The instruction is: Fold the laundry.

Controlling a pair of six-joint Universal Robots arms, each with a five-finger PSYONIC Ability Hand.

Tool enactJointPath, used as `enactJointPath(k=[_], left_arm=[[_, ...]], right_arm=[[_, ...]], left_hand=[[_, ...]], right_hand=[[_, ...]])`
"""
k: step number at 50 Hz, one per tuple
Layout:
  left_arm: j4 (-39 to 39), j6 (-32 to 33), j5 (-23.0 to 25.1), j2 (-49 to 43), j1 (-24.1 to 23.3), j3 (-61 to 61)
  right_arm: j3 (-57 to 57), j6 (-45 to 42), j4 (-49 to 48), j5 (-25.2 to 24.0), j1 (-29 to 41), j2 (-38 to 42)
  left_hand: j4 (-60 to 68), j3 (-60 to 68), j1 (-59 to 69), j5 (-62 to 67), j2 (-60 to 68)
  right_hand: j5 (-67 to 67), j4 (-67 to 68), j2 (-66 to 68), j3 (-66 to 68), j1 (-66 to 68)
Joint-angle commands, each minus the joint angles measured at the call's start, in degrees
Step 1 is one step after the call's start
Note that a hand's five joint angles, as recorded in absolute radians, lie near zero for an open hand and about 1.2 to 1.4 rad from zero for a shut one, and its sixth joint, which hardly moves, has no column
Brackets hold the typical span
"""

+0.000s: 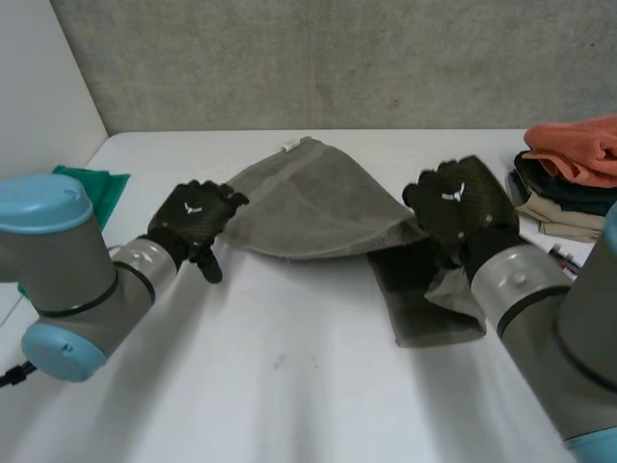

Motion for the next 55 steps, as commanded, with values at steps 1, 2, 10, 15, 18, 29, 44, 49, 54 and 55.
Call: enactJointPath(k=[1,2,10,15,18,29,44,49,54,55], left_arm=[[0.6,0.3,-0.2,-3.7,-1.0,0.8],[1.1,0.3,-0.4,-4.9,-1.5,2.4],[3.5,-0.3,-4.7,-11.9,-3.2,10.9],[3.5,-3.1,-5.7,-16.4,-7.0,15.2],[3.5,-6.9,-5.7,-17.8,-8.9,16.1],[3.1,-9.9,-14.9,-18.2,-9.1,20.4],[1.2,-9.2,-12.0,19.9,-1.0,0.3],[-2.5,-5.5,-11.8,29.4,-0.7,-4.6],[-5.2,5.5,-12.4,28.4,-1.2,-8.6],[-5.2,7.2,-12.6,27.1,-1.2,-8.7]], right_arm=[[-4.6,0.2,5.3,-0.3,3.0,-5.7],[-4.8,0.2,5.4,-0.3,3.4,-7.2],[-5.7,1.3,6.5,-0.5,6.4,-15.3],[-7.1,3.9,9.3,-0.5,6.6,-19.2],[-7.8,4.8,10.1,-0.5,6.6,-20.6],[-7.3,4.0,12.2,-0.7,4.6,-22.0],[-8.8,-4.1,19.2,-10.1,-16.5,-15.1],[-11.4,-9.9,25.6,-10.9,-19.0,-6.5],[-15.3,-16.4,31.2,-10.0,-19.9,3.2],[-16.1,-17.1,31.4,-9.6,-19.7,4.8]], left_hand=[[-0.2,-0.5,0.2,-0.5,-0.4],[-0.1,-0.3,0.4,-0.3,-0.2],[0.3,0.0,0.7,0.0,0.1],[0.4,0.2,0.9,0.2,0.3],[2.6,2.3,3.1,2.4,2.4],[67.5,67.3,68.0,67.3,67.4],[67.5,67.3,68.0,67.3,67.4],[67.5,67.3,68.0,67.3,67.4],[67.5,67.3,68.0,67.3,67.4],[67.5,67.3,68.0,67.3,67.4]], right_hand=[[14.0,11.4,13.0,11.9,17.9],[14.0,11.4,13.0,11.9,17.9],[14.0,11.4,13.0,11.9,17.9],[14.0,11.4,13.0,11.9,17.9],[14.0,11.4,13.0,11.9,17.9],[14.0,11.4,13.0,11.9,17.9],[14.0,11.4,13.0,11.9,17.9],[14.0,11.4,13.0,11.9,17.9],[14.0,11.4,13.0,11.9,17.9],[14.0,11.4,13.0,11.9,17.9]])
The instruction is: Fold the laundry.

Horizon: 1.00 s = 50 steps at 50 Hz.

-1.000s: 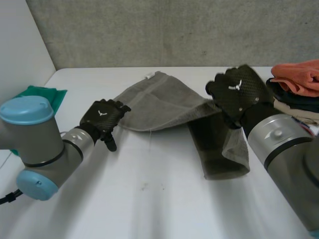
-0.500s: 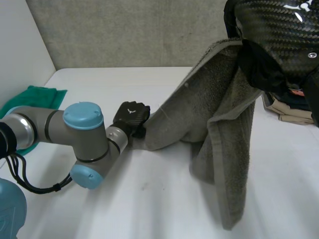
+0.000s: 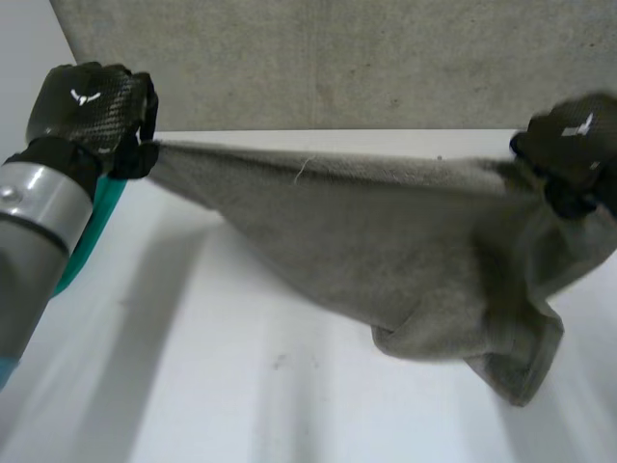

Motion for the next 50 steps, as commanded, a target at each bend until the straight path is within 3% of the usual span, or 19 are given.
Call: enactJointPath(k=[1,4,9,13,15,17,21,26,33,40,48,50], left_arm=[[-2.8,14.7,-1.2,-5.0,-0.8,-3.6],[-2.5,17.7,-1.7,-11.4,-0.9,-1.8],[0.1,20.3,-4.2,-25.8,-2.4,13.0],[2.6,21.9,-5.4,-34.4,-2.2,29.6],[6.5,23.2,-5.5,-36.8,-2.3,39.7],[13.5,24.8,-5.5,-37.8,-2.2,47.3],[23.9,26.3,-5.8,-37.2,-1.7,52.4],[25.1,26.5,-5.9,-33.8,-2.1,48.3],[23.6,26.3,-5.9,-28.2,-1.8,28.0],[23.0,26.2,-5.9,-26.7,-2.4,8.9],[22.7,26.1,-5.8,-27.8,-4.0,-0.6],[22.6,26.1,-5.8,-28.9,-4.9,-1.7]], right_arm=[[-5.9,-7.6,5.6,2.0,-0.3,13.5],[-8.8,-7.8,5.5,3.6,-0.3,18.0],[-17.6,-6.6,-1.4,6.4,1.9,26.5],[-23.2,-5.7,-16.1,8.2,4.4,29.1],[-25.1,-6.0,-27.9,9.5,4.7,29.4],[-25.9,-6.3,-41.3,10.3,4.7,29.0],[-26.4,-6.6,-57.1,10.3,5.0,28.0],[-28.2,-6.6,-54.1,10.0,5.3,26.9],[-26.3,-4.3,-39.4,7.7,5.9,27.2],[-17.2,1.3,-26.0,6.2,5.0,28.2],[-10.6,10.2,-22.6,5.9,4.2,33.1],[-9.5,12.6,-22.4,5.9,3.5,34.4]], left_hand=[[11.5,11.7,13.8,15.1,11.5],[11.5,11.7,13.8,15.1,11.5],[11.5,11.7,13.8,15.1,11.5],[11.5,11.7,13.8,15.1,11.5],[11.5,11.7,13.8,15.1,11.5],[11.5,11.7,13.8,15.1,11.5],[11.5,11.7,13.8,15.1,11.5],[11.5,11.7,13.8,15.1,11.5],[11.5,11.7,13.8,15.1,11.5],[11.5,11.7,13.8,15.1,11.5],[11.5,11.7,13.8,15.1,11.5],[11.5,11.7,13.8,15.1,11.5]], right_hand=[[12.7,11.3,13.0,11.6,17.9],[12.7,11.3,13.0,11.6,17.9],[12.7,11.3,13.0,11.6,17.9],[12.7,11.3,13.0,11.6,17.9],[12.7,11.3,13.0,11.6,17.9],[12.7,11.3,13.0,11.6,17.9],[12.7,11.3,13.0,11.6,17.9],[12.7,11.3,13.0,11.6,17.9],[12.7,11.3,13.0,11.6,17.9],[12.7,11.3,13.0,11.6,17.9],[12.7,11.3,13.0,11.6,17.9],[5.4,4.0,5.7,4.3,10.6]])
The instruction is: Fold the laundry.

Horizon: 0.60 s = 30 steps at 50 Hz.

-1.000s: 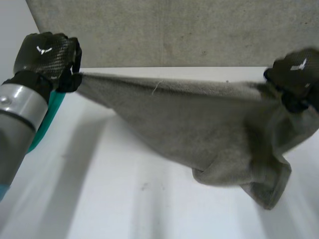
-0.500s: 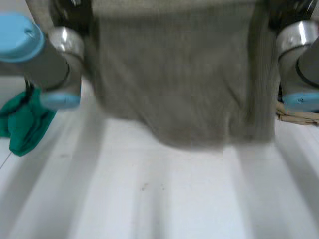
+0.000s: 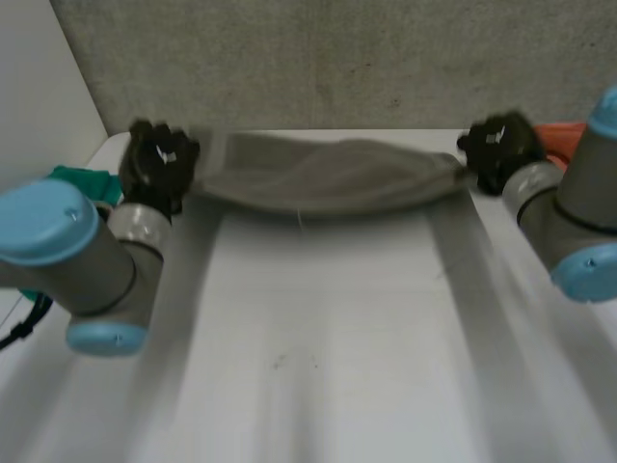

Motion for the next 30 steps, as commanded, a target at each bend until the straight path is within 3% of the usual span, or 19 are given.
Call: enactJointPath(k=[1,6,14,15,18,22,26,30], left_arm=[[-0.1,-0.1,0.0,-2.1,-2.2,-4.6],[-1.1,-0.1,0.0,-1.9,-2.5,-6.3],[-3.0,-0.3,0.0,-1.3,-2.2,-7.4],[-3.0,-0.3,0.0,-1.3,-2.1,-7.4],[-3.3,-0.3,0.0,-1.4,-1.9,-7.4],[-4.1,-0.2,-0.1,-1.3,-1.8,-7.6],[-7.8,0.2,-0.1,1.3,-0.9,-8.6],[-14.7,0.9,0.0,4.8,-0.8,-10.4]], right_arm=[[4.4,7.7,0.7,0.0,-1.5,3.9],[6.6,12.1,2.2,-0.1,-3.5,3.8],[9.0,12.2,3.7,-0.5,-5.2,3.7],[9.2,12.2,3.7,-0.6,-5.2,3.6],[10.4,12.0,3.2,-2.0,-5.4,3.7],[12.0,8.8,3.7,-5.9,-6.4,3.6],[14.7,4.5,4.7,-6.2,-7.1,2.7],[16.5,-2.1,13.2,-6.0,-8.1,-2.2]], left_hand=[[11.2,11.6,13.8,15.1,11.4],[11.2,11.6,13.8,15.1,11.4],[11.2,11.6,13.8,15.1,11.4],[11.2,11.6,13.8,15.1,11.4],[11.2,11.6,13.8,15.1,11.4],[11.2,11.6,13.8,15.1,11.4],[11.2,11.6,13.8,15.1,11.4],[11.2,11.6,13.8,15.1,11.4]], right_hand=[[2.0,2.5,4.0,2.9,6.7],[-6.4,-5.9,-4.4,-5.5,-1.7],[-13.6,-13.1,-11.6,-12.8,-9.0],[-12.5,-11.9,-10.5,-11.6,-7.8],[10.7,11.2,12.6,11.5,15.3],[10.7,11.2,12.7,11.6,15.4],[10.7,11.2,12.7,11.6,15.4],[10.7,11.2,12.7,11.6,15.4]])
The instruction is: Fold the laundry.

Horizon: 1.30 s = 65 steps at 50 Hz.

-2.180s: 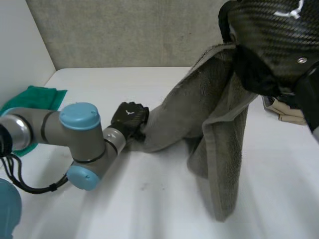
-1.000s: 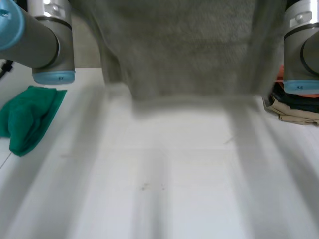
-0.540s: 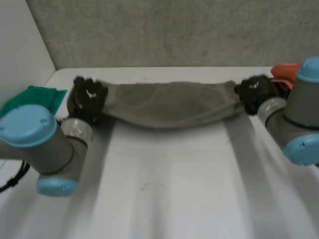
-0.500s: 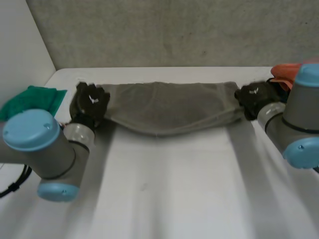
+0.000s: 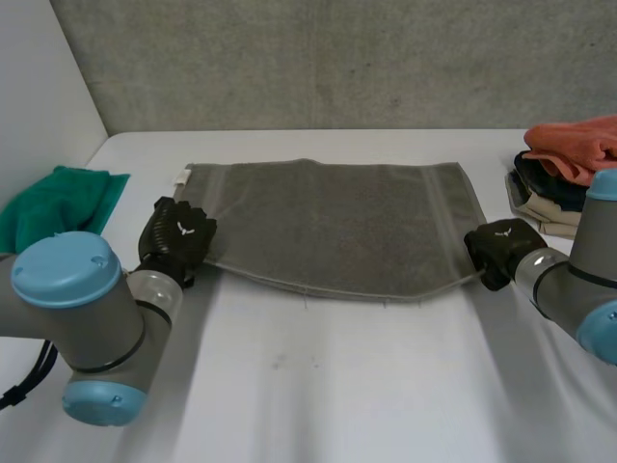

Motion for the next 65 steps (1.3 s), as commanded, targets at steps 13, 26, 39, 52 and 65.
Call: enactJointPath(k=[13,26,39,52,65], left_arm=[[-39.6,10.2,0.3,19.1,0.3,-11.4],[-21.4,11.7,-0.6,0.7,-2.3,9.6],[-4.7,19.5,-4.6,-22.8,-2.5,38.7],[-1.2,23.0,-3.0,-33.5,-2.8,45.6],[-1.4,16.6,-2.3,-14.7,-3.8,29.3]], right_arm=[[16.6,-32.0,32.2,3.8,-6.5,-20.9],[4.0,-21.6,10.2,3.0,-4.2,-8.5],[-9.9,-21.3,-9.6,8.6,-0.3,5.7],[-16.6,-21.8,-22.7,10.8,2.4,15.6],[-8.4,-14.3,-16.2,12.4,3.1,0.2]], left_hand=[[11.2,11.6,13.8,15.1,11.4],[11.2,11.6,13.8,15.1,11.4],[11.2,11.6,13.8,15.1,11.4],[-14.0,-13.6,-11.4,-10.1,-13.8],[-58.8,-58.4,-56.2,-54.9,-58.6]], right_hand=[[14.3,11.3,12.4,11.6,16.1],[14.3,11.3,12.4,11.6,16.1],[14.3,11.3,12.4,11.6,16.1],[-55.7,-58.7,-57.6,-58.4,-53.9],[-55.7,-58.7,-57.6,-58.4,-53.9]])
